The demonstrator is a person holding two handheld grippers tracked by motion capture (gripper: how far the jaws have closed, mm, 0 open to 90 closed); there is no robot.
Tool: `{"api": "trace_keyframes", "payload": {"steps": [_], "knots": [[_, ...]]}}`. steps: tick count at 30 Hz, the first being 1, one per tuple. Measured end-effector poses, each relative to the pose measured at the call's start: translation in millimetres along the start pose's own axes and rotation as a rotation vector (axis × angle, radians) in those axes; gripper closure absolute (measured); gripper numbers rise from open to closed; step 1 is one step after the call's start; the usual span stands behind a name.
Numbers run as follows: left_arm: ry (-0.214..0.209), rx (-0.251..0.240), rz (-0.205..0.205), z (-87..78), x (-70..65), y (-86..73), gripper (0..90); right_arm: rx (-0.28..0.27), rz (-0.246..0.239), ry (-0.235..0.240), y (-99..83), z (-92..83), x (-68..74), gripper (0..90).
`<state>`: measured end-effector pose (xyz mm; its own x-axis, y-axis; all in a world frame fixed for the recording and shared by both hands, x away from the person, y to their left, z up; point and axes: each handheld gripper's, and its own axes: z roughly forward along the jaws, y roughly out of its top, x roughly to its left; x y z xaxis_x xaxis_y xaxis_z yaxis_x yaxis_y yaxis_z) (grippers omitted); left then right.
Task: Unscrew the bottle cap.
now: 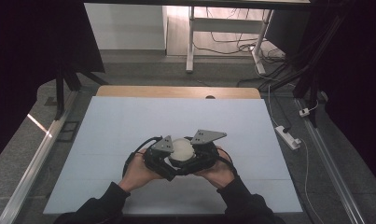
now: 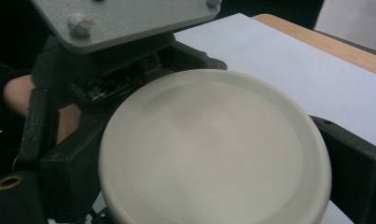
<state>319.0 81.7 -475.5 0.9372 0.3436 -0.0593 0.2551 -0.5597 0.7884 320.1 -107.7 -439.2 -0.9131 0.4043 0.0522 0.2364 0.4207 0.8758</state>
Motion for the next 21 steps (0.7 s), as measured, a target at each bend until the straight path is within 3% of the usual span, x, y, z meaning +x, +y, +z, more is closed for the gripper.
{"api": "trace_keyframes", "payload": {"steps": [8, 13, 16, 21], "knots": [[-0.076, 0.005, 0.038, -0.9, 3.6, -2.2, 7.5, 0.007, -0.031, 0.111, -0.6, -0.3, -7.5, 7.1], [-0.127, 0.011, 0.064, -0.8, 3.6, -2.7, 7.4, 0.008, -0.044, 0.214, -2.2, -0.4, -15.0, 7.0], [-0.131, 0.018, 0.077, -0.2, 1.6, -2.2, 7.4, 0.017, -0.059, 0.271, -2.7, -1.4, -18.2, 6.9], [-0.098, 0.015, 0.068, 0.1, 0.6, -0.8, 7.4, 0.023, -0.049, 0.231, -2.0, -2.1, -16.2, 2.7]]}}
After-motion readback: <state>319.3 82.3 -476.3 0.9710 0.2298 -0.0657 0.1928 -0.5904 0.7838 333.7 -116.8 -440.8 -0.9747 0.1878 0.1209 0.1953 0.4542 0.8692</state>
